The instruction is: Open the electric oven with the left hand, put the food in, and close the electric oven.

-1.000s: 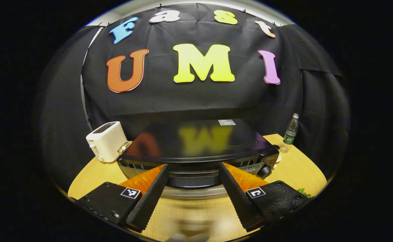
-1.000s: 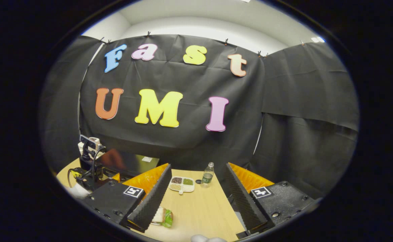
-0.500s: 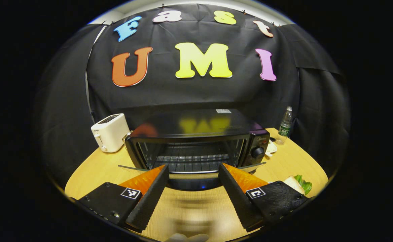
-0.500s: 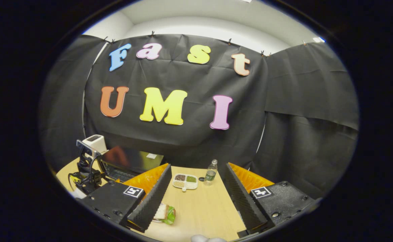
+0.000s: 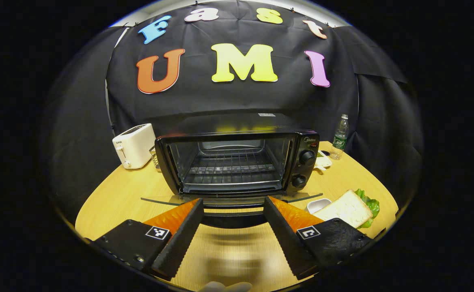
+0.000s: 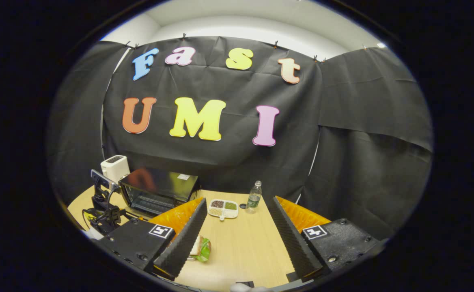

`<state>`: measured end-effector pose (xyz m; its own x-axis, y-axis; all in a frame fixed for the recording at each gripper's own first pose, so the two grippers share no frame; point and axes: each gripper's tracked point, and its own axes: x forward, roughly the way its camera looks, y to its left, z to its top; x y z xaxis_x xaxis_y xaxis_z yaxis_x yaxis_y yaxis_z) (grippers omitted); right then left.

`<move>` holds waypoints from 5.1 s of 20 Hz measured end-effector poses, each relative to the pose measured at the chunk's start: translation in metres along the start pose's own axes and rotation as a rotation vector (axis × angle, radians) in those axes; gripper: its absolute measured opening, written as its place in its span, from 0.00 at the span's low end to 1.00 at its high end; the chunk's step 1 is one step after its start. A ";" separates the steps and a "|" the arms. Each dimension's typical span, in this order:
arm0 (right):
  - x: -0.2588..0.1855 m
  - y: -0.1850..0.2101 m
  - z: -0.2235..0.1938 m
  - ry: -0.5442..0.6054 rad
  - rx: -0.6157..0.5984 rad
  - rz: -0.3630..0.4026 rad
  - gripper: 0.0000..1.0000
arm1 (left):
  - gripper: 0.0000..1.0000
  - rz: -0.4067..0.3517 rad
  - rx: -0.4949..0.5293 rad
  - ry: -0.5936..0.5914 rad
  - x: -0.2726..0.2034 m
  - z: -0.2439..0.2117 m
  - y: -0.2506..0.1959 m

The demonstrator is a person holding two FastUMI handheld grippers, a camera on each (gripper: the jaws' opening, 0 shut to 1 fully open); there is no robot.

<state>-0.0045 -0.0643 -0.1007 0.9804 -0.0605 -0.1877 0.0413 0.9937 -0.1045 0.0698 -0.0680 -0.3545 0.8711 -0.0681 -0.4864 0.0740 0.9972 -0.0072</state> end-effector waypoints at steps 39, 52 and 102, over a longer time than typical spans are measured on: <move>0.066 0.049 -0.174 0.343 0.126 0.198 1.00 | 0.94 0.067 0.003 -0.285 -0.136 0.118 0.033; 0.138 0.113 -0.257 0.634 0.445 0.391 0.92 | 0.94 0.119 -0.006 -0.402 -0.190 0.182 0.039; 0.259 0.383 -0.182 0.339 1.457 0.364 0.31 | 0.94 -0.017 0.077 -0.276 -0.170 0.147 0.115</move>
<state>0.2302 0.2835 -0.3673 0.8985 0.3810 -0.2178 0.1618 0.1737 0.9714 0.0017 0.0543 -0.1437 0.9680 -0.1004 -0.2301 0.1166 0.9915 0.0579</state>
